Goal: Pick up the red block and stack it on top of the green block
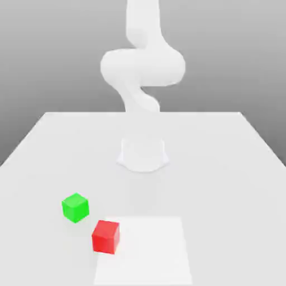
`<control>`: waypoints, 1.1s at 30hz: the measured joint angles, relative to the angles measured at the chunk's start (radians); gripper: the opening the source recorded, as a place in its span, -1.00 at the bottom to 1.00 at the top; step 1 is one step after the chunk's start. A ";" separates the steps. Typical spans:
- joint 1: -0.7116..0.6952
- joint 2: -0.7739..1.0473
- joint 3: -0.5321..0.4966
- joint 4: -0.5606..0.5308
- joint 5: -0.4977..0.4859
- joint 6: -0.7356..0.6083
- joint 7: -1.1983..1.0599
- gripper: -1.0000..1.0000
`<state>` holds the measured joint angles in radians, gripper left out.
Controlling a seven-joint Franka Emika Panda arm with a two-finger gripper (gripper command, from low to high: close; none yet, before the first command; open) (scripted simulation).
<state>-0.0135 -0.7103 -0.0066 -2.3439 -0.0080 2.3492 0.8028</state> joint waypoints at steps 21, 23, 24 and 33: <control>-0.108 0.769 -0.078 -0.359 0.023 0.428 -0.042 0.00; -0.111 0.842 -0.071 -0.356 0.042 0.486 -0.056 0.00; -0.116 0.878 -0.064 -0.352 0.052 0.516 -0.063 0.00; -0.135 0.991 -0.039 -0.337 0.076 0.611 -0.080 -1.00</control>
<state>-0.1487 0.2804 -0.0458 -2.6804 0.0675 2.9602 0.7224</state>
